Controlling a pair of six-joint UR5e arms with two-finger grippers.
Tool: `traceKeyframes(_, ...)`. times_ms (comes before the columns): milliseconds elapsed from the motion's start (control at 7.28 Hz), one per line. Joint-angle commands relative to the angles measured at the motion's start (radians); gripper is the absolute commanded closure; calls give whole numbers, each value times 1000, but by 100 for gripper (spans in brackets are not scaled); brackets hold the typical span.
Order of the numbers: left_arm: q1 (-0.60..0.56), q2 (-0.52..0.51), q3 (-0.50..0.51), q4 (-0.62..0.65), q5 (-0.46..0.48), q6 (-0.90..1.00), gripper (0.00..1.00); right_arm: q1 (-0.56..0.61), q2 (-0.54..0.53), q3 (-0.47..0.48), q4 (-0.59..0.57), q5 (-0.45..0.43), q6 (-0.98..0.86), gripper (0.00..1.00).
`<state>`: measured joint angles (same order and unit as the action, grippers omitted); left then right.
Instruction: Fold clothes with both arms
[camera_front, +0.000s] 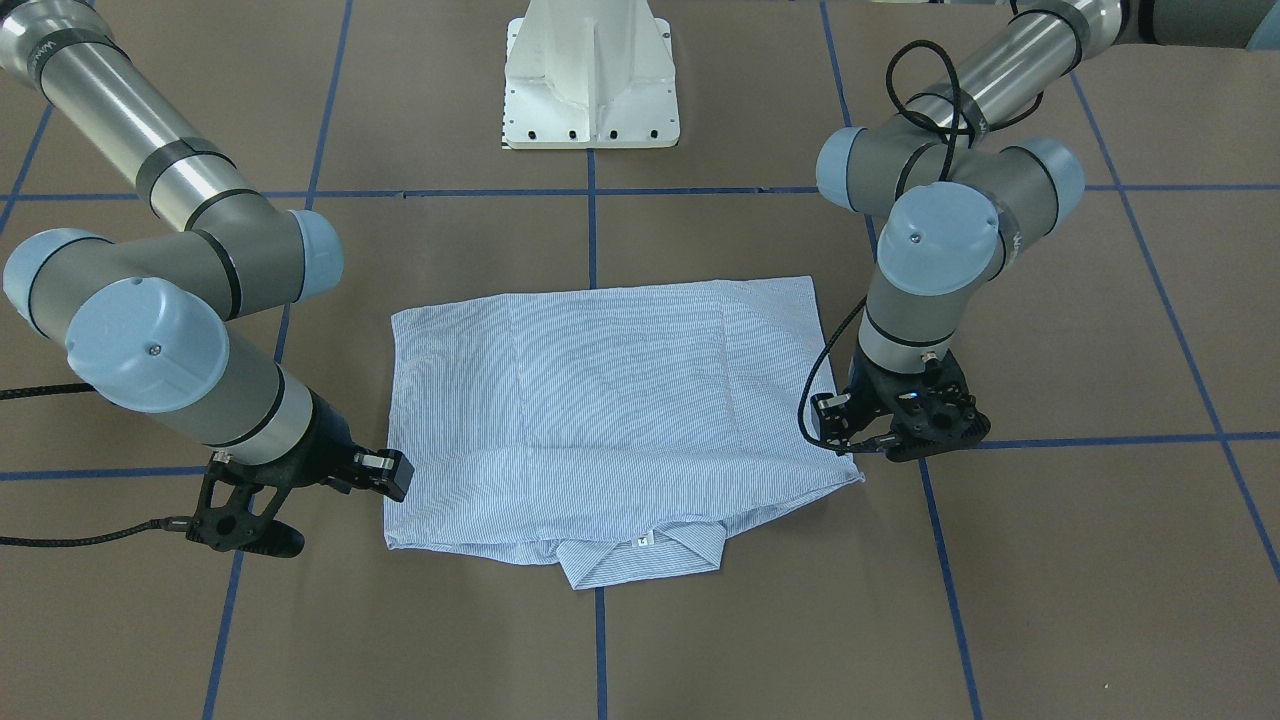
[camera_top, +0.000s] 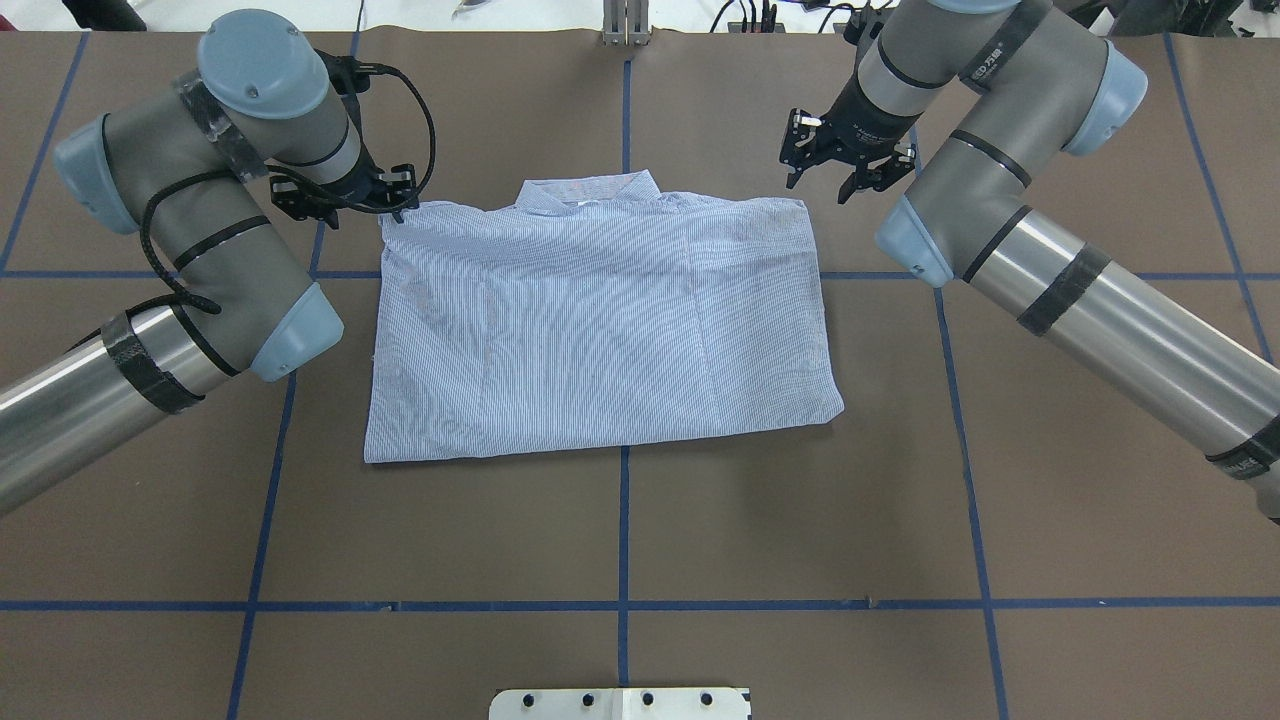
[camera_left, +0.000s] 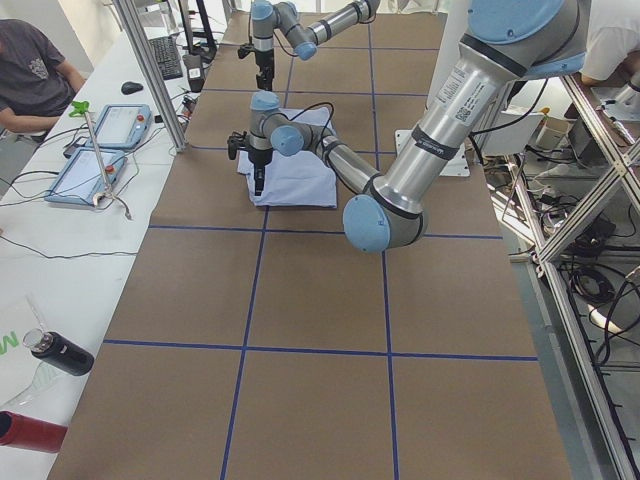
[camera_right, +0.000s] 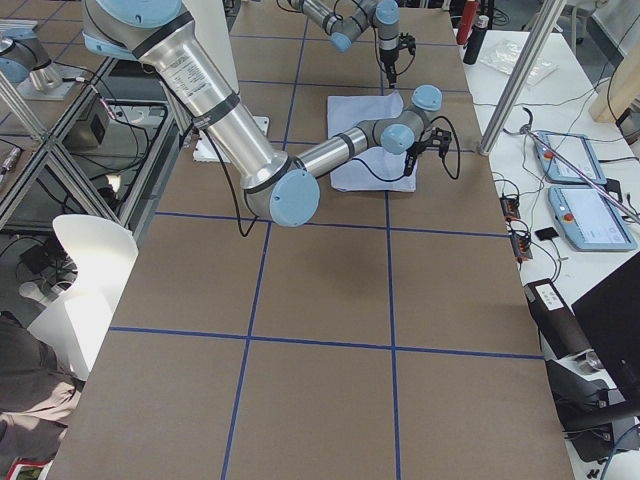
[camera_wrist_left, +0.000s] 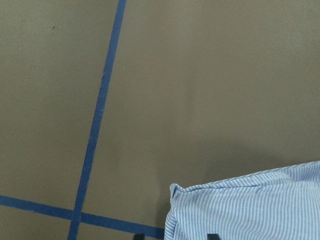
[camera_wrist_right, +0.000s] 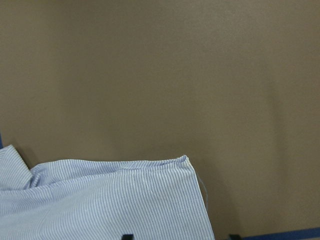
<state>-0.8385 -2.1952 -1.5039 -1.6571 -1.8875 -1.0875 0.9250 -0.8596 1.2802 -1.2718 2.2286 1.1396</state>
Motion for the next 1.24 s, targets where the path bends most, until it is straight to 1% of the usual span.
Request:
traceKeyframes(0,-25,11,-92,46,-2,1,0,-38,-38,46,2,3,-14,0)
traceKeyframes(137,-24,6,-142,115,-2,0,0,-69,-92,106,0,-1,-8,0)
traceKeyframes(275,-24,12,-177,128,-2,-2,0,-87,-146,173,-9,-1,0,0)
traceKeyframes(549,-24,14,-196,129,-2,-11,0,-141,-282,308,-9,-7,8,0)
traceKeyframes(687,-24,17,-202,131,-2,-11,0,-175,-309,341,-11,-18,8,0)
traceKeyframes(1099,-24,17,-217,157,-1,-12,0,-239,-323,343,-12,-32,8,1)
